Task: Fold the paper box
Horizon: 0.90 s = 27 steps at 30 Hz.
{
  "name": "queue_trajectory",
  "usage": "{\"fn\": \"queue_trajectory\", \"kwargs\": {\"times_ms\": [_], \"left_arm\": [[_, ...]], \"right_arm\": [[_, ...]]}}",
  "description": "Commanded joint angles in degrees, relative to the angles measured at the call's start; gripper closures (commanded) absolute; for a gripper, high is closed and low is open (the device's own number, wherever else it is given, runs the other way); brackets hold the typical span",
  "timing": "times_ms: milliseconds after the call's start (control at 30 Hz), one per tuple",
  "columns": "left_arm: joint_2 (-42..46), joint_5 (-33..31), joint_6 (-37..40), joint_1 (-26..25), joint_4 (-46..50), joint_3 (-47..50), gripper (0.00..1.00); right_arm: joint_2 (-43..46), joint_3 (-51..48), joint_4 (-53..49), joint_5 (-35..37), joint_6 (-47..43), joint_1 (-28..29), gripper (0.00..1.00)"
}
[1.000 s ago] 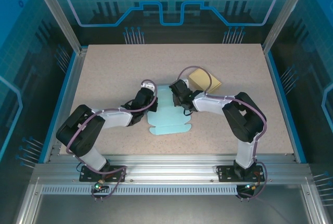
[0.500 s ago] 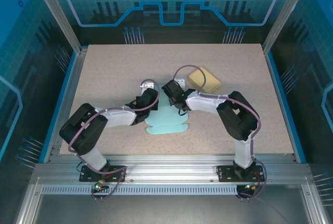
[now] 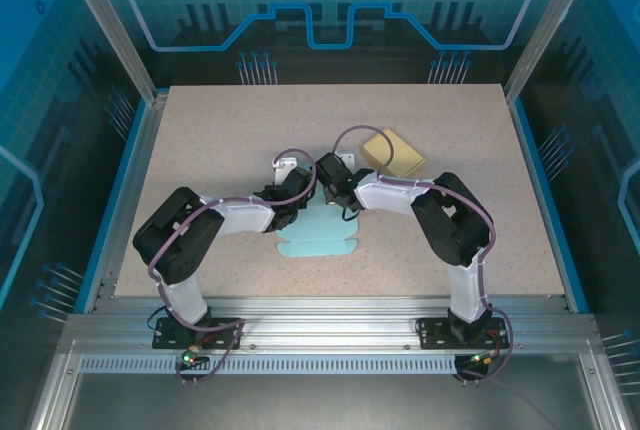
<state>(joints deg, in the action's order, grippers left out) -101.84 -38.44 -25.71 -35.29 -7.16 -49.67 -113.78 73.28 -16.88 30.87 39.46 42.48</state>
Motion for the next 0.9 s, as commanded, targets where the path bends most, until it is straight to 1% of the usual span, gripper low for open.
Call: {"fn": "queue_trajectory", "kwargs": {"times_ms": [0, 67, 133, 333, 433, 500, 567, 633, 700, 767, 867], "left_arm": [[2.68, -2.24, -0.15, 1.27, -0.15, 1.17, 0.69], [5.07, 1.51, -0.61, 1.19, -0.39, 2.03, 0.6], [7.71, 4.65, -1.49, 1.21, -0.4, 3.0, 0.54], [18.16, 12.42, -4.11, 1.15, 1.04, 6.42, 0.41], [23.22, 14.02, -4.97, 1.25, 2.87, 7.61, 0.36], [26.37, 13.54, -4.47, 1.27, 5.47, 7.32, 0.33], [29.55, 13.19, -3.62, 1.66, 8.34, 6.64, 0.29], [31.93, 14.27, -3.21, 2.93, 10.74, 6.08, 0.26], [34.02, 15.88, -3.09, 4.39, 12.58, 5.97, 0.24], [35.79, 18.78, -3.28, 6.67, 13.93, 6.11, 0.21], [37.5, 22.67, -3.89, 9.46, 14.22, 6.92, 0.2]], "right_arm": [[-1.66, 0.76, -7.44, 3.75, 0.44, 0.09, 1.0], [-1.95, 1.35, -8.19, 3.68, 0.43, 0.13, 1.0], [-2.42, 2.14, -9.56, 3.58, 0.68, 0.08, 1.0], [-2.42, 4.5, -13.96, 1.81, 0.36, -0.03, 1.0], [-2.43, 6.22, -17.1, -0.39, -1.05, -0.54, 1.0], [-2.41, 7.36, -19.28, -2.96, -3.0, -0.93, 1.0], [-2.76, 8.93, -22.55, -7.14, -5.62, -1.46, 1.0], [-2.79, 9.79, -25.28, -11.81, -8.55, -2.09, 1.0], [-2.67, 9.88, -27.6, -17.52, -11.74, -2.81, 1.0], [-2.88, 10.43, -31.08, -23.34, -15.11, -3.66, 1.0], [-4.01, 12.02, -36.82, -25.94, -19.2, -3.98, 1.0]]}}
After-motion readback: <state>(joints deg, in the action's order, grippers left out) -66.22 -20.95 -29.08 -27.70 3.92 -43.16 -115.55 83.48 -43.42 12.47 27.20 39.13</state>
